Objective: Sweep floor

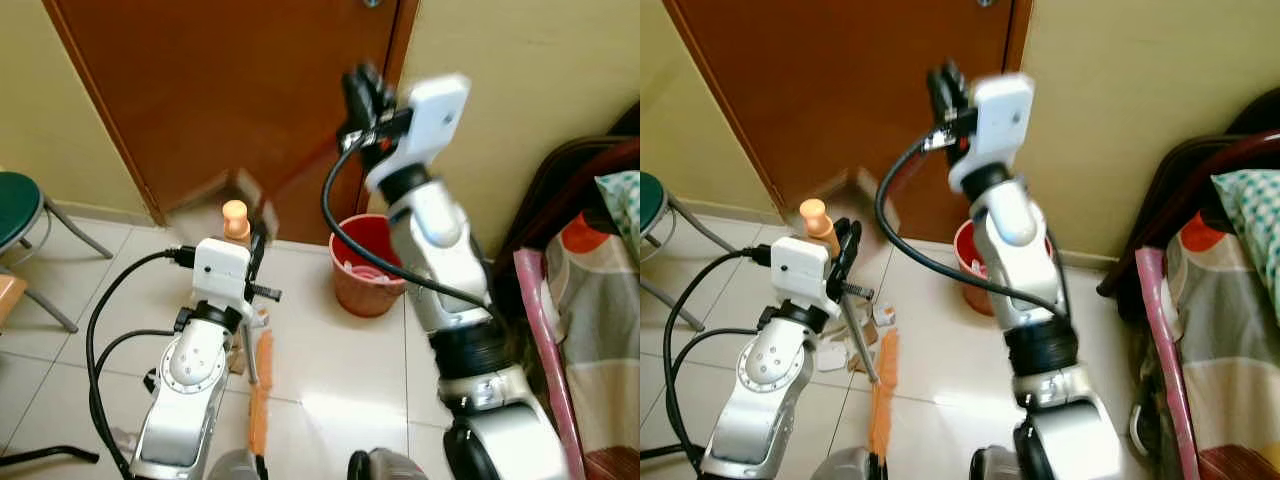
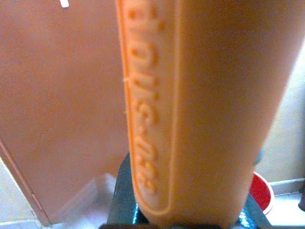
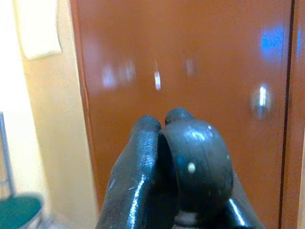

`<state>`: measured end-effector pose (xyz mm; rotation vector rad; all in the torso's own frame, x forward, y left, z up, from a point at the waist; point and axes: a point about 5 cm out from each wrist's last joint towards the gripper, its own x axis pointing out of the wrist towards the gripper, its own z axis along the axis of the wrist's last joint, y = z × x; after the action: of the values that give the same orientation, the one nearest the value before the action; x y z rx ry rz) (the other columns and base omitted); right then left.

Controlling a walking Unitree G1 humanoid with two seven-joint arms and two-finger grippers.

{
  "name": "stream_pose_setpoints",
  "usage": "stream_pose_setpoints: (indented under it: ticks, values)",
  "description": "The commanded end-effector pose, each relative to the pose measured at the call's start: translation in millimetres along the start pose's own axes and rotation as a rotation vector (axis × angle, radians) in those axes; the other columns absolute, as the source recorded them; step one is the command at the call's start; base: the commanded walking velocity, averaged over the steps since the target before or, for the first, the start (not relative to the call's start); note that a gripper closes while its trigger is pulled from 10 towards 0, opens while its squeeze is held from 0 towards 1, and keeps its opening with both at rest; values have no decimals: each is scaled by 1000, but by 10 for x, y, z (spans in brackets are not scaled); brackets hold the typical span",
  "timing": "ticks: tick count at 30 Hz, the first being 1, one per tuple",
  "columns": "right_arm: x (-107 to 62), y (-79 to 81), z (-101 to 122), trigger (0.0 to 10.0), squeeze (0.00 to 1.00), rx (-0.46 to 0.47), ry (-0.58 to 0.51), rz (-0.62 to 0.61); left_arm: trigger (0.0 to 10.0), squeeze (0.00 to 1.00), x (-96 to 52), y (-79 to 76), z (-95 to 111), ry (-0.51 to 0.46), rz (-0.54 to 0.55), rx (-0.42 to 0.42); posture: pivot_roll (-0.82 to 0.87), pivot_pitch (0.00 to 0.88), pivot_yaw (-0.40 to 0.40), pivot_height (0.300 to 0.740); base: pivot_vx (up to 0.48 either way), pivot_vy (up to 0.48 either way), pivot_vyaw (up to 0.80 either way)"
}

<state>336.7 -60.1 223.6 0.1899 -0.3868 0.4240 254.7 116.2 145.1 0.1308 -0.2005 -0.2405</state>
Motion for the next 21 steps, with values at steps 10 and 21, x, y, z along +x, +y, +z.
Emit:
stream_pose_setpoints:
  ticks: [10,21]
  values:
    - [-385,-261,-352,10000,0,20,146,-212,10000,0,-18,-62,15,4,-49,-5,16,129,-26,740,0,0,0]
    - [-823,-627,-600,10000,0,-62,299,-496,10000,0,-74,-141,-34,51,-112,-43,16,143,-19,740,0,0,0]
